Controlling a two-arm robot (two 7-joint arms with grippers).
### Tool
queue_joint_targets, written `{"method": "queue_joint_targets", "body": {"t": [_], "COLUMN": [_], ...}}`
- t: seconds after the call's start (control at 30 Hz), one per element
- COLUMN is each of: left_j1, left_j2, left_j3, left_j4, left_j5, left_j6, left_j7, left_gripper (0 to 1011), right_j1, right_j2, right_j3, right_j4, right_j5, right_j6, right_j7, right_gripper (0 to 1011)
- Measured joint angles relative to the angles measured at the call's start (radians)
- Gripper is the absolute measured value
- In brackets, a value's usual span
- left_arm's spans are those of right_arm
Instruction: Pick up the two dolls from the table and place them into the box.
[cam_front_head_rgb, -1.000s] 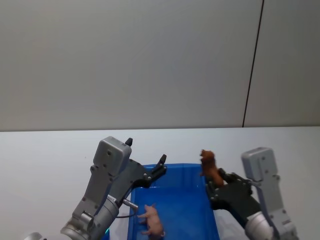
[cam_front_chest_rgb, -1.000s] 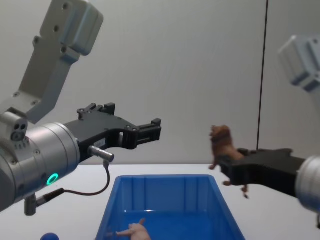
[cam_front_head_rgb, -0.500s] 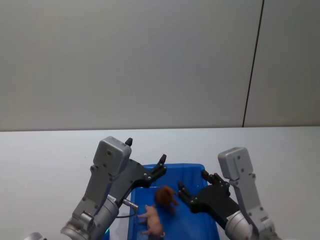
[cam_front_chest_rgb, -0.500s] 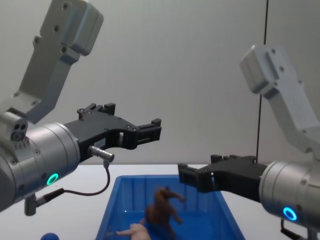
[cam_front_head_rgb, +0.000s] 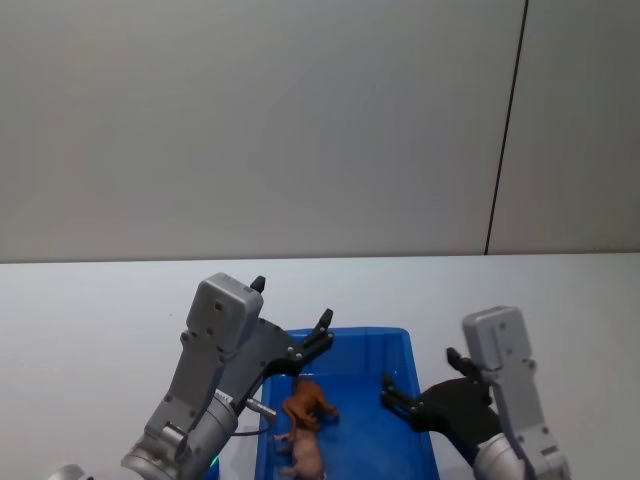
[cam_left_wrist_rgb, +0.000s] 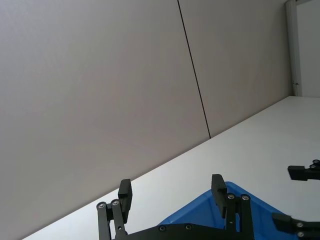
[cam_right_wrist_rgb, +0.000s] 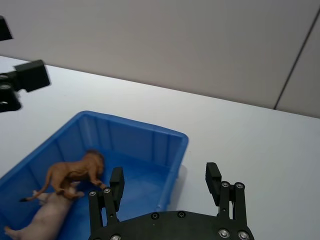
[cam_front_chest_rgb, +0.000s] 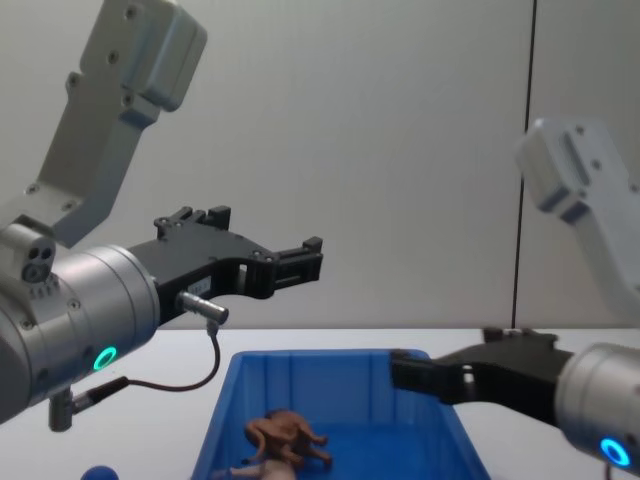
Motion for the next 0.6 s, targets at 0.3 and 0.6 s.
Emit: {"method": "queue_joint_targets", "body": {"t": [0.3,0.6], "left_j1": [0.0,0.0], "left_j2": [0.0,0.0], "left_j3": [0.0,0.0], "left_j4": [0.0,0.0], "left_j5": [0.0,0.0], "left_j6": [0.0,0.0], "left_j7": [0.0,0.0], "left_gripper": [1002,1002], "right_j1": [-0.051,-0.091], "right_j2": [0.035,0.064], "right_j3": [0.031,0.056], "right_j4": [-0.048,-0.083], "right_j5": [0.019,0.038], "right_j6": [-0.008,-0.02], "right_j7": [-0.097,-0.159], "right_gripper": [1001,1001]}}
